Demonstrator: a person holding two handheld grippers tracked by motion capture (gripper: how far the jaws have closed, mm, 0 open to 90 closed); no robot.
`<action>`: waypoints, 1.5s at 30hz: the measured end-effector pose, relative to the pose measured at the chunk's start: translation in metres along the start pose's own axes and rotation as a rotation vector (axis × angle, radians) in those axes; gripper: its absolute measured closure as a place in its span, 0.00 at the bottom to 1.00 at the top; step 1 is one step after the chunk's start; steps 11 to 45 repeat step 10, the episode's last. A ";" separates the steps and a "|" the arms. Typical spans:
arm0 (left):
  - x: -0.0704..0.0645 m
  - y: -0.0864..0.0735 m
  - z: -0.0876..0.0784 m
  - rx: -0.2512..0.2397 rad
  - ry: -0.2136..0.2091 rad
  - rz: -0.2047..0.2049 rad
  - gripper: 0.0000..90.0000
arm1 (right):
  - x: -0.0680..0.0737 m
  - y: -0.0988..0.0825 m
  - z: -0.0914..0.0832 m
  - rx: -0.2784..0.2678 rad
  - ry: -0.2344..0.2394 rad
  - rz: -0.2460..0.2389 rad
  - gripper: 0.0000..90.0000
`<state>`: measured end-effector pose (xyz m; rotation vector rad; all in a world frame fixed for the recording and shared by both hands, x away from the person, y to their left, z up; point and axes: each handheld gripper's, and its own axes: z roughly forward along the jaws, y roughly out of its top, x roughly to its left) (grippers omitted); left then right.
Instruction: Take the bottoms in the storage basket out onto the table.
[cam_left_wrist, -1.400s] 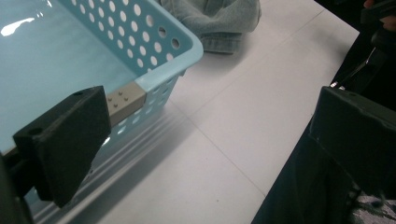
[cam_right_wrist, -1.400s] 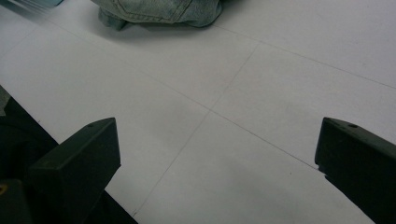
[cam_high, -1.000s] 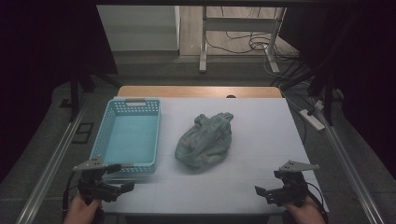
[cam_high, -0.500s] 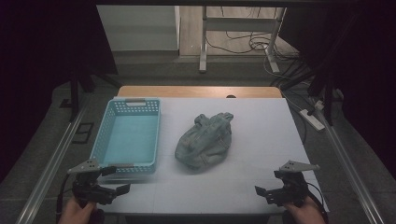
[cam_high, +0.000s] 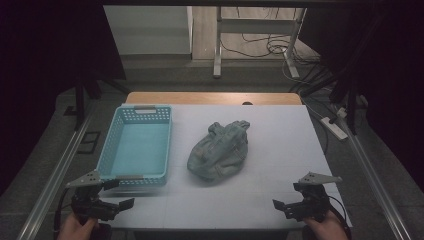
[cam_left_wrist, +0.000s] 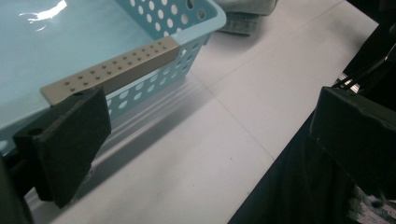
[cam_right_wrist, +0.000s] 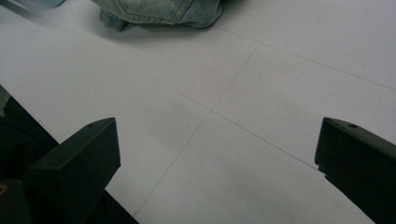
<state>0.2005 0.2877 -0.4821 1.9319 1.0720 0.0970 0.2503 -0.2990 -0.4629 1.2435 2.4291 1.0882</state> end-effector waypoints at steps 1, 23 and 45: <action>0.000 0.000 -0.001 0.002 0.002 0.000 0.00 | 0.000 0.000 0.000 0.001 0.000 0.001 0.00; 0.000 -0.001 -0.001 0.015 0.003 0.007 0.00 | 0.000 0.000 0.001 0.005 -0.002 -0.003 0.00; 0.000 -0.001 -0.001 0.015 0.003 0.007 0.00 | 0.000 0.000 0.001 0.005 -0.002 -0.003 0.00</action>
